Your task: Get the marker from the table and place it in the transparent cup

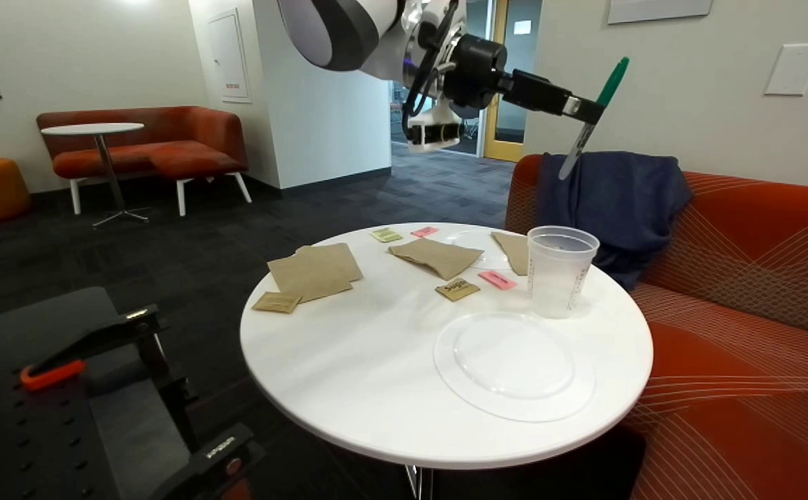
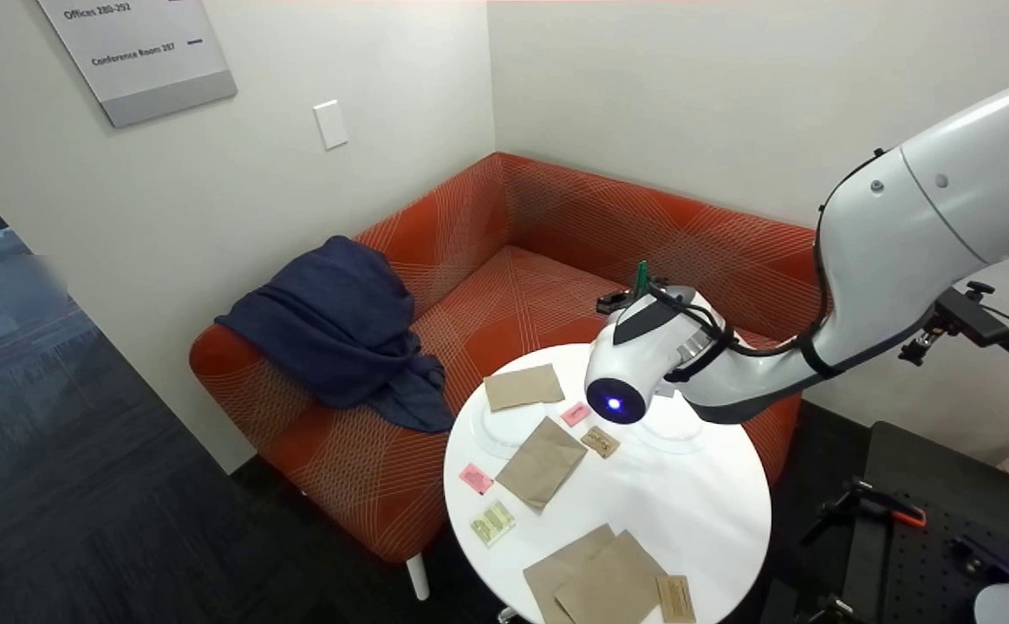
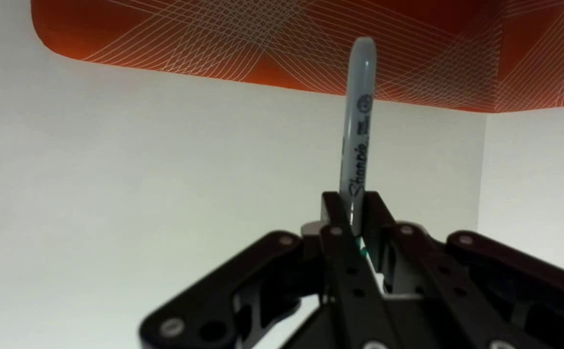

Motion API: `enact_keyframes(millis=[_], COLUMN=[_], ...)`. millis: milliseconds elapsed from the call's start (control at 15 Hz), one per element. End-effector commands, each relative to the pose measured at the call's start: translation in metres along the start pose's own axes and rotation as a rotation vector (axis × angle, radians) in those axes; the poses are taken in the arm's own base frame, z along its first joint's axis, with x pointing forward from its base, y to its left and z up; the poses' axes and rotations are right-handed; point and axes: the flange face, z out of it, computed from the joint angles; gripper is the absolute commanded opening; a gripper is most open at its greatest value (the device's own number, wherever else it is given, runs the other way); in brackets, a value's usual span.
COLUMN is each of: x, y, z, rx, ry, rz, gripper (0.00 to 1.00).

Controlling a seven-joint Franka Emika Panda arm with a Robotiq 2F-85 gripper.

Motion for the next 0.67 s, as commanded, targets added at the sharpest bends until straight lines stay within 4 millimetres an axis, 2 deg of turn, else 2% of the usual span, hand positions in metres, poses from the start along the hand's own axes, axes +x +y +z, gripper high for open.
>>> enact_keyframes(millis=[0,333,400,600], x=[-0.003,-0.005,-0.008,-0.022], y=[0.0,0.0,-0.004,-0.017], z=[0.001,0.0,0.002,-0.001], rx=[-0.004,-0.003,-0.002,0.015], ry=[0.001,0.0,0.012,0.04], rz=[-0.002,-0.006,0.006,0.04], gripper=[0.14,0.14,0.04,0.04])
